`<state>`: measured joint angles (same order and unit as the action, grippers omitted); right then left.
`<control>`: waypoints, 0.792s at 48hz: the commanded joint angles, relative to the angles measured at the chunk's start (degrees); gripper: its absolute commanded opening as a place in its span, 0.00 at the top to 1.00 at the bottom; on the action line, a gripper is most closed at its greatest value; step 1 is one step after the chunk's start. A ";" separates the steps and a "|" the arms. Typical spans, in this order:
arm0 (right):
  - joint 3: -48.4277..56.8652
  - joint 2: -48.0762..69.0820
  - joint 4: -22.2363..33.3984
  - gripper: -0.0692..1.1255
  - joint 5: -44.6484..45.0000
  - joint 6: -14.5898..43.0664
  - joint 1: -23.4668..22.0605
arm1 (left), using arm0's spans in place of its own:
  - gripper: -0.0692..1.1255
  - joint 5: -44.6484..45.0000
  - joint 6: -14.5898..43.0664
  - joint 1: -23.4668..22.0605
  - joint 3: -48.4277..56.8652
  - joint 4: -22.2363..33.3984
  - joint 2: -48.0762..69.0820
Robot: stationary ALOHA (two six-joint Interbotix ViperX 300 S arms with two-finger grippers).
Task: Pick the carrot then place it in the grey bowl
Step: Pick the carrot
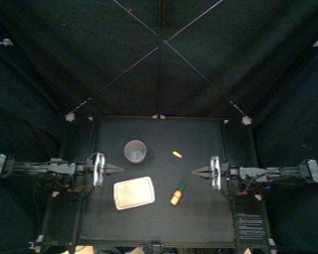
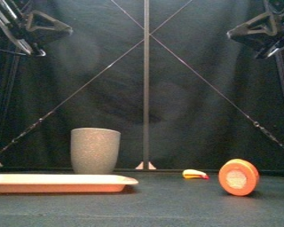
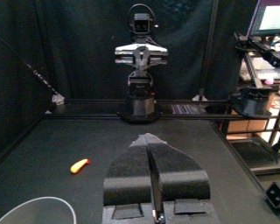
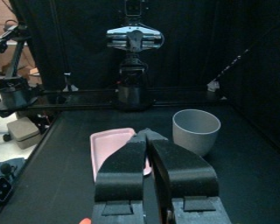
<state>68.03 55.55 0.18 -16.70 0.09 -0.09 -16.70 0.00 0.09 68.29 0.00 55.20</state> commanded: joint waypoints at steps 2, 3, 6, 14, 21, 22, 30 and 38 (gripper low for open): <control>-0.70 -3.08 -0.53 0.96 -0.18 0.62 0.53 | 1.00 -1.41 0.09 0.70 -0.26 -0.09 0.09; -0.70 -3.78 -0.53 0.95 -0.09 0.97 0.79 | 1.00 -1.49 0.09 0.62 -0.18 -0.09 0.09; -0.79 -6.42 -0.26 0.93 0.09 1.85 1.85 | 0.99 -1.49 0.09 0.70 -0.18 -0.26 0.09; -3.25 -15.29 0.26 0.91 1.76 2.64 8.09 | 0.96 -1.23 0.18 0.70 0.09 -0.88 0.18; -6.50 -22.24 0.26 0.90 7.03 2.64 11.78 | 0.96 -1.14 0.18 0.62 0.18 -1.76 0.18; -6.77 -22.94 0.26 0.90 7.82 2.64 11.87 | 0.96 -1.23 0.18 0.70 0.18 -1.85 0.18; -8.88 -28.65 -0.26 0.88 10.28 2.81 12.13 | 0.96 -1.05 0.09 0.62 0.18 -2.55 0.18; -10.81 -34.80 -2.81 0.74 10.20 2.90 12.22 | 0.96 -0.97 0.18 0.62 0.35 -2.90 0.18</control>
<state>59.06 22.41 -1.41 -6.24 2.99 12.13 -17.49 0.09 0.70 69.43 -2.55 55.46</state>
